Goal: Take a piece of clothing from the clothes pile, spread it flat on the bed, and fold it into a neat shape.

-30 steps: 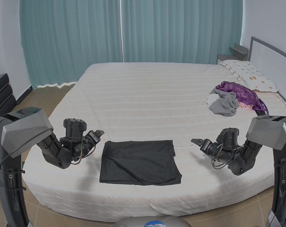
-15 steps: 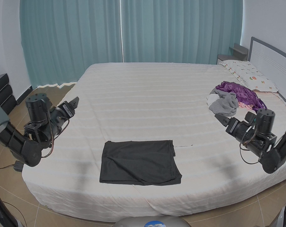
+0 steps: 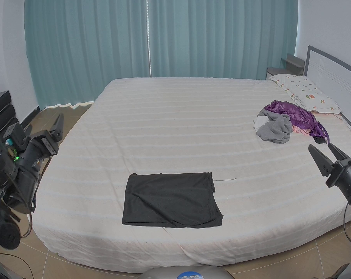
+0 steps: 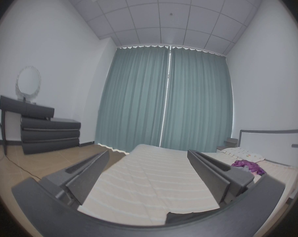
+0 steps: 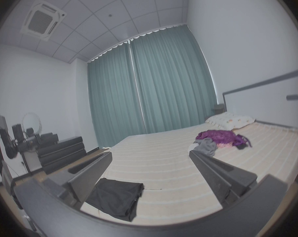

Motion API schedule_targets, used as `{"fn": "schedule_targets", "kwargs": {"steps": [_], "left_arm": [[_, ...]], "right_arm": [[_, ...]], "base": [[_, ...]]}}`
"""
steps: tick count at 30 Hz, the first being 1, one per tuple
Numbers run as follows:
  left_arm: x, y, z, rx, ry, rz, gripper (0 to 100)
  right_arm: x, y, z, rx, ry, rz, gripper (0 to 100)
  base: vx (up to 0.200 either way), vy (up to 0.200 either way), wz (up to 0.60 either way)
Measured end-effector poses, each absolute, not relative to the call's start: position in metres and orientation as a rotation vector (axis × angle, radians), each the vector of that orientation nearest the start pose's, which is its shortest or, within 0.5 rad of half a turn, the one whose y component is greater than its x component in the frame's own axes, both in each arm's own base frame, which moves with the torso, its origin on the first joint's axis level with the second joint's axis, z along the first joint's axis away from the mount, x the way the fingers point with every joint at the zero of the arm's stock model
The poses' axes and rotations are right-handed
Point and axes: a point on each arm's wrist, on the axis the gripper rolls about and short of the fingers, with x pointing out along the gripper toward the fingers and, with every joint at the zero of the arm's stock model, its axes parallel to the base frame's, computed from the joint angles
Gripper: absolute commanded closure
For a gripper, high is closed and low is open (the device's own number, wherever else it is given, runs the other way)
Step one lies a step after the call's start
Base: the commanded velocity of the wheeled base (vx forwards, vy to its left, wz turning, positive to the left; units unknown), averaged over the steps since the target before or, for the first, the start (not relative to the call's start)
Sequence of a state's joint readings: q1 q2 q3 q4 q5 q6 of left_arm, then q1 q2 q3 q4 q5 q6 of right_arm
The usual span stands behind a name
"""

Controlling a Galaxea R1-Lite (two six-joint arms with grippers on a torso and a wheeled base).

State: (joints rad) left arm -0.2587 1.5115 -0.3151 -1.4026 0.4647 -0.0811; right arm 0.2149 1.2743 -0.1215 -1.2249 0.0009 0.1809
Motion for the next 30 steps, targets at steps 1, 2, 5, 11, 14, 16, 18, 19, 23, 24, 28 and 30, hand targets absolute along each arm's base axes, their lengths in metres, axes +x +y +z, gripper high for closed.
{"fn": "schedule_targets", "kwargs": {"steps": [1,2,5,11,14,16,18,19,23,24,28,30], "left_arm": [[0.201,-0.044,0.186,-0.135,-0.21,0.208,0],[0.192,-0.043,0.187,-0.115,-0.216,0.221,0],[0.171,-0.04,0.189,-0.077,-0.233,0.244,0],[0.137,-0.031,0.197,-0.045,-0.285,0.275,0],[0.122,-0.025,0.197,-0.017,-0.276,0.289,0],[0.114,-0.022,0.196,0.007,-0.248,0.297,0],[0.105,-0.018,0.193,0.033,-0.215,0.305,0],[0.101,-0.017,0.192,0.042,-0.202,0.307,0],[0.082,-0.01,0.191,0.06,-0.189,0.326,0],[0.077,-0.008,0.191,0.058,-0.196,0.333,0],[0.048,0.002,0.186,0.059,-0.21,0.38,0],[0.042,0.004,0.184,0.058,-0.213,0.387,0]], "right_arm": [[0.143,0.031,0.166,0.166,-0.059,0.216,0],[0.136,0.029,0.166,0.143,-0.062,0.208,0],[0.117,0.025,0.163,0.076,-0.046,0.191,0],[0.085,0.018,0.148,-0.052,0.076,0.177,0],[0.069,0.014,0.138,-0.106,0.151,0.174,0],[0.06,0.011,0.134,-0.129,0.187,0.166,0],[0.05,0.008,0.132,-0.148,0.208,0.155,0],[0.046,0.008,0.131,-0.152,0.21,0.15,0],[0.027,0.003,0.131,-0.157,0.173,0.105,0],[0.023,0.002,0.131,-0.151,0.15,0.094,0],[0.002,-0.001,0.124,-0.094,0.031,0.046,0],[-0.002,-0.001,0.122,-0.086,0.015,0.041,0]], "base": [[0.0,0.0,0.0],[0.0,0.0,0.0],[0.0,0.0,0.0],[0.0,0.0,0.0],[0.0,0.0,0.0],[0.0,0.0,0.0],[0.0,0.0,0.0],[0.0,0.0,0.0],[0.0,0.0,0.0],[0.0,0.0,0.0],[0.0,0.0,0.0],[0.0,0.0,0.0]]}}
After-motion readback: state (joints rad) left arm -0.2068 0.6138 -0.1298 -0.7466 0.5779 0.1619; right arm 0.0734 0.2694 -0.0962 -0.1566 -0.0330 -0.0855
